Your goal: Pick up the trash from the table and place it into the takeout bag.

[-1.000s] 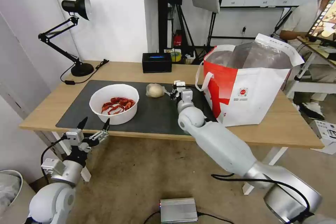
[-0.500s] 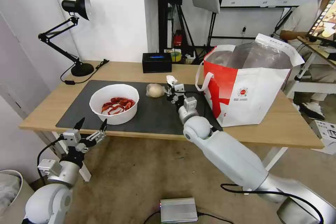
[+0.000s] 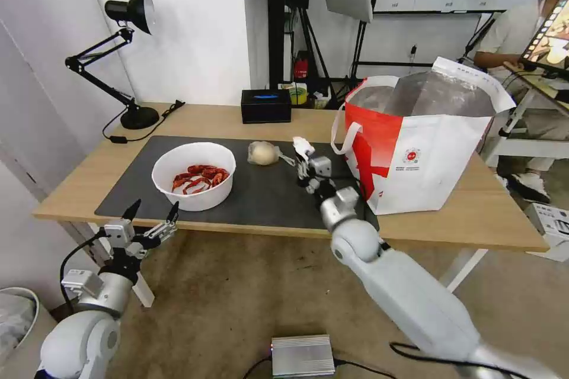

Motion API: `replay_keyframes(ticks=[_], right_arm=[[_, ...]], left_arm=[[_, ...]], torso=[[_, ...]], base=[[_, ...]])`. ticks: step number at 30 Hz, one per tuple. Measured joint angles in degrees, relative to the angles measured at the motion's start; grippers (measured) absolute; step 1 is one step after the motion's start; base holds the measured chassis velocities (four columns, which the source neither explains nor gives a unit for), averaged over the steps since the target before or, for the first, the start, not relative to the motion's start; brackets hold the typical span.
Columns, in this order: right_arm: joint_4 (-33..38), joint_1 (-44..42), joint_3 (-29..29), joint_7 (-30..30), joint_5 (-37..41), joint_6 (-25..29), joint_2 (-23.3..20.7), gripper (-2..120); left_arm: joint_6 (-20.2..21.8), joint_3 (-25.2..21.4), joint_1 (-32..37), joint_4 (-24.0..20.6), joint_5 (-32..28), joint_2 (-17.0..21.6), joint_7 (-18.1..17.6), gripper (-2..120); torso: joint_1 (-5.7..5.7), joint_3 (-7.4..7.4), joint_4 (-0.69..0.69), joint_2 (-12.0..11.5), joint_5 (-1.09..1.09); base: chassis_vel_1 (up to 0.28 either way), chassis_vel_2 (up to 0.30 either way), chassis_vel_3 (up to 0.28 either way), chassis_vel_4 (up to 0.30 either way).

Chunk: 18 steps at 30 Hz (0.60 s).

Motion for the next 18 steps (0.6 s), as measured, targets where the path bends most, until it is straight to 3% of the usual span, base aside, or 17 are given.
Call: replay_keyframes(ticks=[11,18], right_arm=[[12.37,-14.95,14.68,-9.75,3.19,2.93,-7.81,0],[17.28,-21.96,21.56,-13.87,5.94,4.84,-9.90,0]], left_arm=[[-0.82,1.32,1.15,-0.82,1.04,-0.59,0.03,100],[-1.19,2.60,1.05,-0.75,1.67,-1.21,0.06,100]], torso=[[0.00,0.00,0.01,0.00,0.00],[0.00,0.00,0.00,0.00,0.01]], base=[[0.000,0.000,0.000,0.000],[0.000,0.000,0.000,0.000]])
